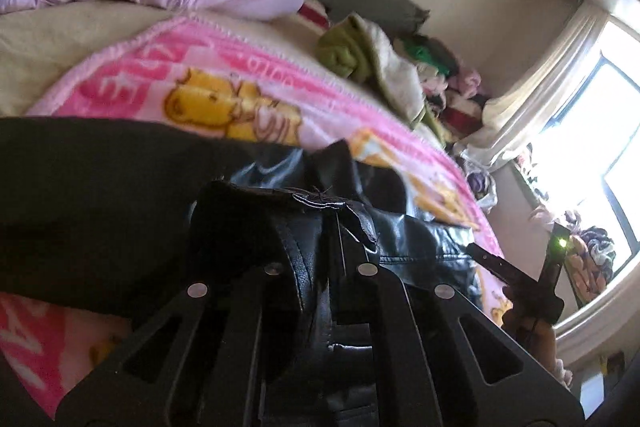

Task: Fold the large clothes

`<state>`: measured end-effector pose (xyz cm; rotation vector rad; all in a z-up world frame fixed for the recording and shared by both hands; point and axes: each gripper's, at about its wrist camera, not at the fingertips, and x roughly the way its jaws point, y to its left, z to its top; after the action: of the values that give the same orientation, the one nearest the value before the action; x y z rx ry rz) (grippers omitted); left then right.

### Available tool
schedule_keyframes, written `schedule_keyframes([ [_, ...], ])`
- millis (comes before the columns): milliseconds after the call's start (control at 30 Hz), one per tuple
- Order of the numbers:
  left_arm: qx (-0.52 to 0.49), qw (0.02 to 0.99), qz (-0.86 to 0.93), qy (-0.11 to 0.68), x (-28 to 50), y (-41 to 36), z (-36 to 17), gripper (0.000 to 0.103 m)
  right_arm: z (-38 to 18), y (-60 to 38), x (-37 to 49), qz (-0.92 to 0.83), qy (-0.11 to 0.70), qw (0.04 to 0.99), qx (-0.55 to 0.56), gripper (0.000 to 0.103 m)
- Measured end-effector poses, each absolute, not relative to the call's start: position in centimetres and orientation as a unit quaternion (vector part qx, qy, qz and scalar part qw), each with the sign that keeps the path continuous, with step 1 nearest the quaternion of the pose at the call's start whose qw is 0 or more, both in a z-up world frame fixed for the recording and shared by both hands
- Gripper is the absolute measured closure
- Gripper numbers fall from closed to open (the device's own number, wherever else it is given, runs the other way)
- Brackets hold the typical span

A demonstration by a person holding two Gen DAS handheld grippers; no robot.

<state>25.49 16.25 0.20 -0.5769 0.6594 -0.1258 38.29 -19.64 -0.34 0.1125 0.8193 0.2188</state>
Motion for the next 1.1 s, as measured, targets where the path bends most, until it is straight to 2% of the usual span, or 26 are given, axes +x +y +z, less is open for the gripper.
schedule_keyframes([
  [233, -0.246, 0.89, -0.043, 0.381, 26.7, 15.3, -2.4, 0.098, -4.4, -21.4, 39.8, 0.027, 0.415, 0.909, 0.004, 0.069],
  [333, -0.206, 0.887, -0.017, 0.412, 27.5, 14.9, -3.9, 0.09, -5.6, -23.0, 40.5, 0.027, 0.431, 0.901, 0.037, 0.069],
  [400, -0.196, 0.884, -0.004, 0.424, 27.5, 15.0, -4.4, 0.079, -5.4, -23.2, 40.5, 0.029, 0.431, 0.901, 0.039, 0.069],
  [533, -0.208, 0.893, -0.002, 0.399, 26.3, 15.8, -2.3, 0.07, -3.4, -23.2, 38.7, 0.059, 0.406, 0.91, 0.055, 0.061],
  [600, -0.204, 0.899, 0.008, 0.388, 25.8, 16.0, -1.4, 0.058, -2.3, -23.3, 37.2, 0.086, 0.399, 0.91, 0.07, 0.058],
  [733, -0.19, 0.916, 0.024, 0.353, 24.5, 15.5, 0.9, 0.053, -0.8, -22.7, 34.5, 0.127, 0.396, 0.906, 0.077, 0.052],
  [800, -0.185, 0.919, 0.018, 0.348, 24.2, 15.2, 1.3, 0.045, -0.4, -22.0, 33.1, 0.142, 0.393, 0.906, 0.07, 0.048],
  [1033, -0.119, 0.907, -0.006, 0.403, 24.2, 11.4, -1.0, 0.045, -1.1, -20.1, 30.0, 0.17, 0.408, 0.896, 0.053, 0.044],
  [1100, -0.112, 0.9, -0.012, 0.421, 24.1, 10.9, -2.3, 0.039, -1.7, -19.9, 29.7, 0.169, 0.415, 0.892, 0.054, 0.043],
])
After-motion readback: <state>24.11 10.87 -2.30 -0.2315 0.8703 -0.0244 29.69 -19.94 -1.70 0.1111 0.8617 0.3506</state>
